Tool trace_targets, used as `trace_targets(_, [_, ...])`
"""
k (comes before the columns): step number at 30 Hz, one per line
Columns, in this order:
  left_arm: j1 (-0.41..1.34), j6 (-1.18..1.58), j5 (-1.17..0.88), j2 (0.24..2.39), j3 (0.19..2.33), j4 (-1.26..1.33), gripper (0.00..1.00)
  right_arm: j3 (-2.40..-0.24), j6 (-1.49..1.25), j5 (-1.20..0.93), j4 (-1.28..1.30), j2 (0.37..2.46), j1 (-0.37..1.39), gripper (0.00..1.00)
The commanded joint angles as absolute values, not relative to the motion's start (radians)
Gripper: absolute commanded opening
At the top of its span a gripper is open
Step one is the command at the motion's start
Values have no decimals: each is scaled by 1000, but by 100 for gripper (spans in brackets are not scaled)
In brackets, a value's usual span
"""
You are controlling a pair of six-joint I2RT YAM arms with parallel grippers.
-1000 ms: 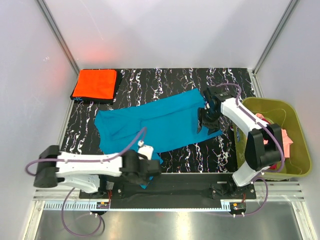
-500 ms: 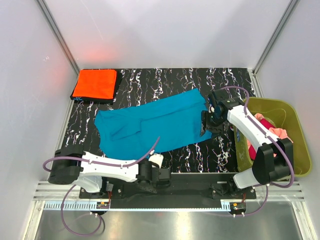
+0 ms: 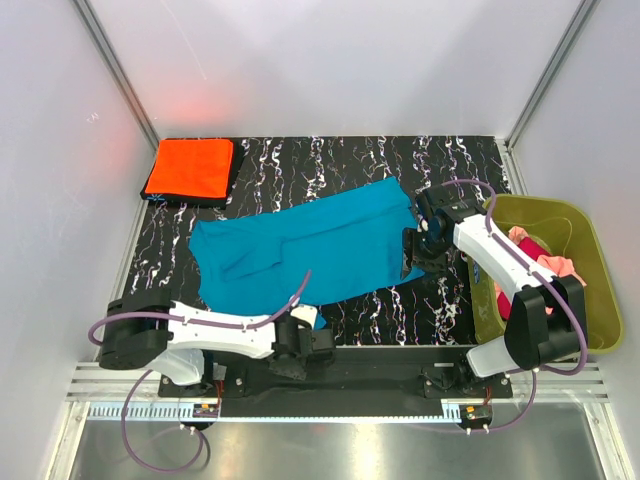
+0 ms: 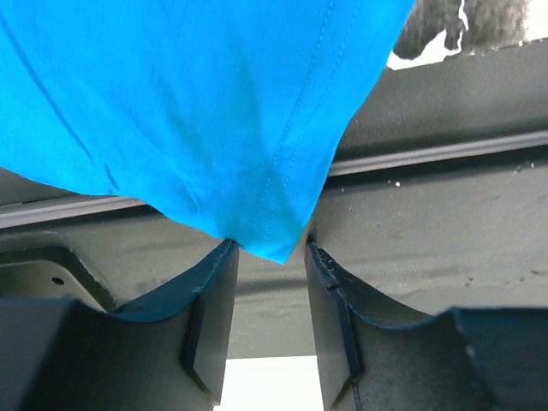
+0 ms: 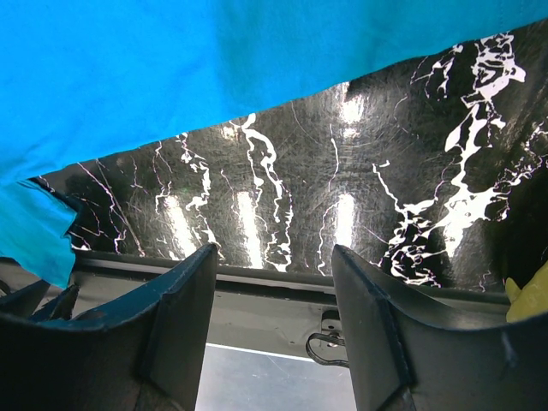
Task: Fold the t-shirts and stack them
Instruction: Fold the tshirt
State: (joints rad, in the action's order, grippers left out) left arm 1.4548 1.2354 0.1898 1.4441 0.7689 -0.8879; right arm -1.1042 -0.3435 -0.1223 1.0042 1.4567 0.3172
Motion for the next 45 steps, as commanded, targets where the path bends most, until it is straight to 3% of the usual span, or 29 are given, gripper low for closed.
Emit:
trace_targets(1, [1437, 1215, 179, 1453, 749, -850, 40, -1098, -331, -130, 974, 1427, 319, 64])
trace_targets(5, [1433, 1200, 176, 1462, 732, -838, 37, -1095, -330, -127, 974, 1419, 319, 64])
trace_targets(15, [1422, 1186, 233, 1459, 768, -940, 0, -1124, -394, -100, 963, 1496, 311, 61])
trace_targets(24, [1407, 1147, 353, 1408, 937, -1138, 0, -1180, -497, 35, 870, 1600, 143, 44])
trace_targets(34, [1275, 1036, 400, 1273, 1006, -1167, 0, -1155, -586, 256, 752, 1692, 124, 23])
trace_targets(45, [1213, 988, 379, 1207, 999, -1170, 0, -1068, -627, 330, 690, 1701, 117, 30])
